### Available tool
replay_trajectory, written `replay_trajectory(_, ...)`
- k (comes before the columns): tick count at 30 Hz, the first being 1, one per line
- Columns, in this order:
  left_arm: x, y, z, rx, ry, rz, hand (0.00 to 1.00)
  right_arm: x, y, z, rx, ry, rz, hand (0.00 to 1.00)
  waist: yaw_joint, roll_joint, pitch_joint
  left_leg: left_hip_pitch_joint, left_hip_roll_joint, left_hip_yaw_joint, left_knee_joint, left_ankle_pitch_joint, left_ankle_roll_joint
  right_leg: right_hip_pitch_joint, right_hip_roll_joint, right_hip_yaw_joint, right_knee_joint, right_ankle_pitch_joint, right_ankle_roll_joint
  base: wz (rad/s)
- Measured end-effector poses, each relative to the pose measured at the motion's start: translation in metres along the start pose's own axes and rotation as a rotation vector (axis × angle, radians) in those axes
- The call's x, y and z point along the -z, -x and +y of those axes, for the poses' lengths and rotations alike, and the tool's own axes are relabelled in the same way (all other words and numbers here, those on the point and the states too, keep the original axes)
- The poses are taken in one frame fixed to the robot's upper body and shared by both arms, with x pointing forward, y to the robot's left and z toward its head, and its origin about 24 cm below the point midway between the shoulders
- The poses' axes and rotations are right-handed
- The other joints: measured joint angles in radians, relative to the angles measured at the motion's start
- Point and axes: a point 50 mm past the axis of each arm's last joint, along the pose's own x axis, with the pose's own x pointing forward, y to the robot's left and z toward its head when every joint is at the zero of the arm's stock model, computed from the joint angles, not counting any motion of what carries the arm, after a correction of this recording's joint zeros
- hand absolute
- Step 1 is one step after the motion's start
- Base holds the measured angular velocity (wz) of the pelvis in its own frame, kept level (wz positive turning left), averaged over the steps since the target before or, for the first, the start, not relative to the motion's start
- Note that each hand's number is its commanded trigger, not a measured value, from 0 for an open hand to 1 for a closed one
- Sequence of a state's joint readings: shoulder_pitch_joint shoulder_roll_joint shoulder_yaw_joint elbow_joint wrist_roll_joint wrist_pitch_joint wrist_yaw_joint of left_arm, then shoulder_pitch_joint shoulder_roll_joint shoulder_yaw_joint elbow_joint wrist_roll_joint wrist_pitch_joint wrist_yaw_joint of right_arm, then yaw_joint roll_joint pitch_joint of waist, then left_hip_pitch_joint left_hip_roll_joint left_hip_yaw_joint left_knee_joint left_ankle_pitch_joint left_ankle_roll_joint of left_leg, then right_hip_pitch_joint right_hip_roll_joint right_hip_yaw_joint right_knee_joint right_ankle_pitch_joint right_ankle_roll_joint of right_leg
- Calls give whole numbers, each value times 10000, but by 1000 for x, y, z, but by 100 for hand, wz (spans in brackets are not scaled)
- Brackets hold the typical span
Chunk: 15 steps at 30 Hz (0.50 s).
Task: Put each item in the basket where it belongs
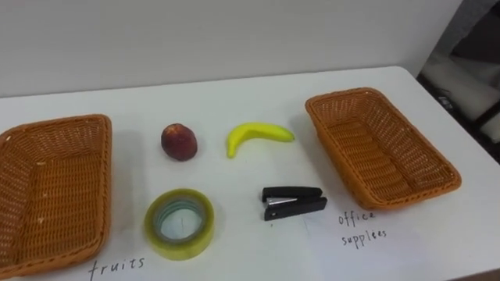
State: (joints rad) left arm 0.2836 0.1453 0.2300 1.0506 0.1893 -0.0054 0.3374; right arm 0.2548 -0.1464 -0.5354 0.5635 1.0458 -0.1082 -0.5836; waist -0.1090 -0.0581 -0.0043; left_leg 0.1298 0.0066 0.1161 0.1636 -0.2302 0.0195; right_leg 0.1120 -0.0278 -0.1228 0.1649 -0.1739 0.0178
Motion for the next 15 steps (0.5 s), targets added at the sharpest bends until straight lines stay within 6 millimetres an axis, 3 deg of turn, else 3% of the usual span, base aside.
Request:
replay_trajectory(5, -2, 0, 1, 10, 14, -185, 0, -33, 15, 31, -466, 358, -1965, 0, 13, -27, 9, -144, -11, -11, 2, 7, 9, -129, 0, 74, 66, -24, 7, 0)
replay_trajectory(15, -6, 1, -4, 510, -129, -317, 0, -75, 50, 65, -668, -20, -4786, 0, -20, -119, 43, -333, -15, -51, -17, 10, 11, -313, -4, -24, 82, -23, 7, 1)
